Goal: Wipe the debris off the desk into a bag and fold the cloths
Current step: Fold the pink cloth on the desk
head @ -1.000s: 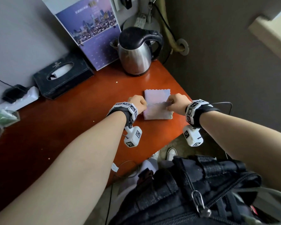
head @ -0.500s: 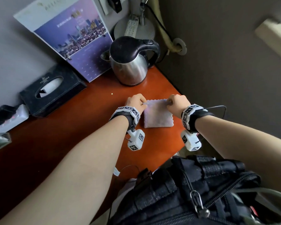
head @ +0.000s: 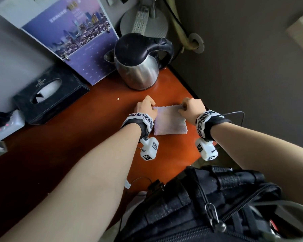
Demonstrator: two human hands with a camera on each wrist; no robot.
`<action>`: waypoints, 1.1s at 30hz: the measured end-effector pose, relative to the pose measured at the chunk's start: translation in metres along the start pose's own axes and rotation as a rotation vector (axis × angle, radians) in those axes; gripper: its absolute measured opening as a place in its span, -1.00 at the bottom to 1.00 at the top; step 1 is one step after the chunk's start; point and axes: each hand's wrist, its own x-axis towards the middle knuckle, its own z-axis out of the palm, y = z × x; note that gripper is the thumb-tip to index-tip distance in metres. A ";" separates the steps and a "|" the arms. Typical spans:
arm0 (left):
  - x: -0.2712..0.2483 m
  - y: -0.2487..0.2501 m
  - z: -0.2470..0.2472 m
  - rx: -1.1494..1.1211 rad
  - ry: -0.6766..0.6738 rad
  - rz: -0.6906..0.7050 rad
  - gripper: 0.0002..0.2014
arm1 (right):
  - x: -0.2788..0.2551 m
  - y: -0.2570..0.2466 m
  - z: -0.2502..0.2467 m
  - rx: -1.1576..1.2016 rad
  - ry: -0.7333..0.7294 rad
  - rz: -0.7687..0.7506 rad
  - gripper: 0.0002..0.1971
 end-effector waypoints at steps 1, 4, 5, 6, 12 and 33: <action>0.000 0.001 0.000 0.011 0.007 -0.004 -0.86 | 0.001 0.000 0.000 -0.007 -0.001 -0.003 -0.84; 0.003 0.004 -0.002 0.086 0.004 -0.022 -0.87 | 0.002 0.000 -0.002 -0.068 -0.018 -0.018 -0.86; 0.003 0.005 -0.003 0.104 -0.007 -0.023 -0.88 | 0.001 -0.001 -0.002 -0.096 -0.022 -0.024 -0.84; 0.003 0.006 -0.003 0.122 -0.019 -0.024 -0.90 | 0.001 -0.002 -0.003 -0.125 -0.027 -0.026 -0.81; 0.003 0.008 -0.001 0.254 -0.002 -0.015 -0.89 | -0.002 -0.008 -0.007 -0.208 -0.038 -0.029 -0.75; -0.034 0.038 -0.032 -0.166 -0.037 0.183 -0.82 | -0.015 -0.043 -0.038 -0.312 -0.110 -0.392 -0.78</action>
